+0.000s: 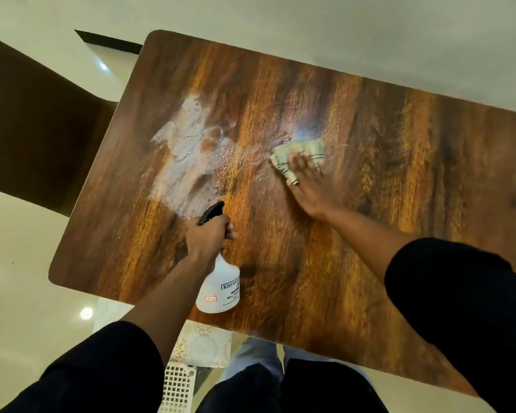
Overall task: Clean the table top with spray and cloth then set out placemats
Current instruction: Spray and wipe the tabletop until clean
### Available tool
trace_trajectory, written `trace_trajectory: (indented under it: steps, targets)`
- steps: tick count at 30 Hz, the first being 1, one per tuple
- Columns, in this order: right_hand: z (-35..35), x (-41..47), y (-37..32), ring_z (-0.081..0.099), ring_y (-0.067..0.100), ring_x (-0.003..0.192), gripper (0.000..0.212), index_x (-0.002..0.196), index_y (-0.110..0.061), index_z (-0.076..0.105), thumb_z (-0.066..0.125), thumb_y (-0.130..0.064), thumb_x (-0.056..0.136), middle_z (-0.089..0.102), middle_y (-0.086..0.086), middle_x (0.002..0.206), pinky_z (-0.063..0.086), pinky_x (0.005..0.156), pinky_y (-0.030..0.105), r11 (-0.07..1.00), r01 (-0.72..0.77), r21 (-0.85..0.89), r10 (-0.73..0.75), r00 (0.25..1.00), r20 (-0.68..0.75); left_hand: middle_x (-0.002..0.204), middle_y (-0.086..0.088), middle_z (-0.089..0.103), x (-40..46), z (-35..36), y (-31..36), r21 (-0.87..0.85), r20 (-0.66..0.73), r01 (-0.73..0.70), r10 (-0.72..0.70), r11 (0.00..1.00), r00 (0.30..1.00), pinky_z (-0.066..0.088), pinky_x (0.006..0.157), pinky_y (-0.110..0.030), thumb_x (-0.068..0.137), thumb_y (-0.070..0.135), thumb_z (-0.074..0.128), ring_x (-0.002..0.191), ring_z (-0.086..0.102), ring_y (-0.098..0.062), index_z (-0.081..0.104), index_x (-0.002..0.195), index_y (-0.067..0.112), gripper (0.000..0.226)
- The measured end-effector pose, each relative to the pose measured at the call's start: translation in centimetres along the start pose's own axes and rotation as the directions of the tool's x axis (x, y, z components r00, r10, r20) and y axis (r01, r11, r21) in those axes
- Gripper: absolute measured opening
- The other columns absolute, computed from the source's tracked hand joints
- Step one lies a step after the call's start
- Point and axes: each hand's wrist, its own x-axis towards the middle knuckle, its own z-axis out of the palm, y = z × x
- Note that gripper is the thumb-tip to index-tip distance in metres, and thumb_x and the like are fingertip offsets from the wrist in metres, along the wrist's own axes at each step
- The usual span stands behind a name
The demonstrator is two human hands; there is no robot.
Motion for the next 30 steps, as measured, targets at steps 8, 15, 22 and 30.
trace_trajectory:
  steps: [8,15,22,30]
  targets:
    - [-1.7,2.3,-0.4,-0.024,0.021,0.156,0.069,0.165,-0.023,-0.014,0.019,-0.052,0.111,-0.024,-0.003,0.171,-0.015,0.124,0.047,0.934,-0.298,0.196,0.306,0.952,-0.013,0.072,-0.010,0.073,1.0,0.1,0.5,-0.022,0.034,0.034,-0.033,0.999,0.999,0.044,0.048,-0.028,0.098,0.015,0.068,0.039,0.053,-0.005,0.073,0.087,0.006,0.016]
    - [2.9,3.1,-9.9,-0.023,0.026,0.157,0.074,0.165,-0.020,-0.012,0.023,-0.055,0.109,-0.022,0.002,0.171,-0.008,0.127,0.057,0.995,0.095,0.006,-0.095,0.995,0.014,0.067,-0.010,0.070,0.9,-0.9,1.1,-0.057,-0.041,-0.001,-0.001,0.998,0.999,0.042,0.050,-0.029,0.098,0.010,0.066,0.051,0.050,-0.018,0.064,0.072,0.029,0.032]
    - [4.2,2.9,-10.9,-0.020,0.016,0.158,0.070,0.166,-0.025,-0.008,0.023,-0.053,0.110,-0.016,-0.005,0.173,-0.013,0.128,0.045,0.863,0.488,-0.130,-0.474,0.872,0.123,0.068,-0.006,0.073,1.2,-1.3,0.9,-0.083,-0.088,0.048,-0.055,0.995,0.995,0.042,0.047,-0.029,0.096,0.017,0.069,0.053,0.057,-0.018,0.073,0.104,0.007,0.014]
    - [-0.8,2.4,-0.1,-0.020,0.018,0.157,0.067,0.164,-0.026,-0.013,0.012,-0.055,0.110,-0.020,-0.002,0.170,-0.014,0.127,0.046,0.999,0.030,-0.019,-0.030,1.000,-0.004,0.070,-0.011,0.071,0.9,-0.9,1.1,-0.040,-0.039,0.030,-0.032,0.999,0.999,0.043,0.049,-0.029,0.096,0.015,0.067,0.043,0.050,-0.011,0.072,0.080,0.009,0.018]
